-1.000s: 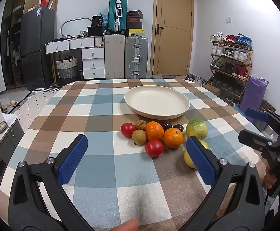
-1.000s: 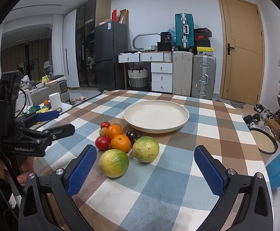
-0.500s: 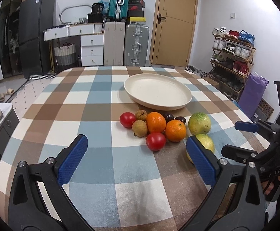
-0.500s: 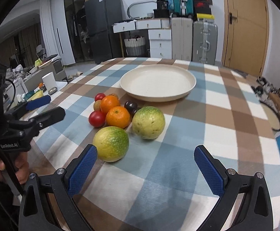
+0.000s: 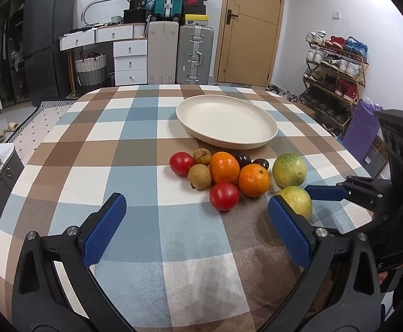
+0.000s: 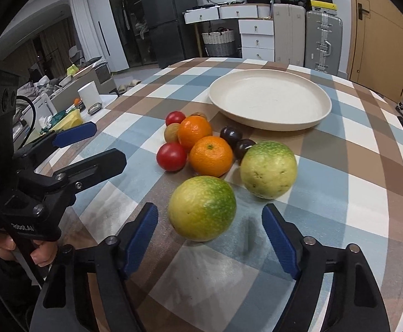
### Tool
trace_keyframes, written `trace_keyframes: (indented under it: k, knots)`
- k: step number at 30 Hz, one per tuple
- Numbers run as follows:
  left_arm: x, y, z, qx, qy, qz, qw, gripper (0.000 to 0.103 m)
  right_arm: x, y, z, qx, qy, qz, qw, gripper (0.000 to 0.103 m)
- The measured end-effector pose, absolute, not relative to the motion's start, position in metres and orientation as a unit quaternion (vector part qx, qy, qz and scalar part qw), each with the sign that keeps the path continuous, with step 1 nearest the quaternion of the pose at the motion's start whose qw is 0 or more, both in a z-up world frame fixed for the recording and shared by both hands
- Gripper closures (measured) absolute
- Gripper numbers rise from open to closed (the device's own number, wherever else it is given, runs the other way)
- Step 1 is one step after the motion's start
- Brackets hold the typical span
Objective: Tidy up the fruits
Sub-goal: 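Grasp the large green-yellow citrus with the right gripper while the left gripper grasps the yellow lemon, then grasp the red tomato with the left gripper and lift it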
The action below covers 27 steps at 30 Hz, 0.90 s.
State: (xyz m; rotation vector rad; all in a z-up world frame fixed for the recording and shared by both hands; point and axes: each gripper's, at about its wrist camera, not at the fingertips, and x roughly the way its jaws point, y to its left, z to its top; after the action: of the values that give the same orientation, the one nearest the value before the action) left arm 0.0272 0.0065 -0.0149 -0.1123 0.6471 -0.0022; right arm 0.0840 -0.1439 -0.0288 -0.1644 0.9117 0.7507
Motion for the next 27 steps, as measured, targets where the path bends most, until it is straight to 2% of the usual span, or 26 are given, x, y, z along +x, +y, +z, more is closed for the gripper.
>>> trace_keyframes:
  k: [8,21,24,27]
  knots:
    - [0.037,0.016,-0.022,-0.08,0.341,-0.001,0.937,0.001,0.087,-0.132,-0.037,-0.084,0.438,0.358,0.82,0.051]
    - [0.074,0.013,-0.045,-0.094,0.413,0.003,0.906,0.002,0.075,-0.162,-0.017,-0.064,0.404,0.355,0.841,0.051]
    - [0.084,0.009,-0.049,-0.092,0.423,0.006,0.901,0.007,0.074,-0.17,-0.016,-0.063,0.399,0.353,0.844,0.051]
    - [0.093,0.001,-0.053,-0.082,0.435,0.004,0.897,0.017,0.074,-0.18,-0.014,-0.051,0.395,0.352,0.847,0.051]
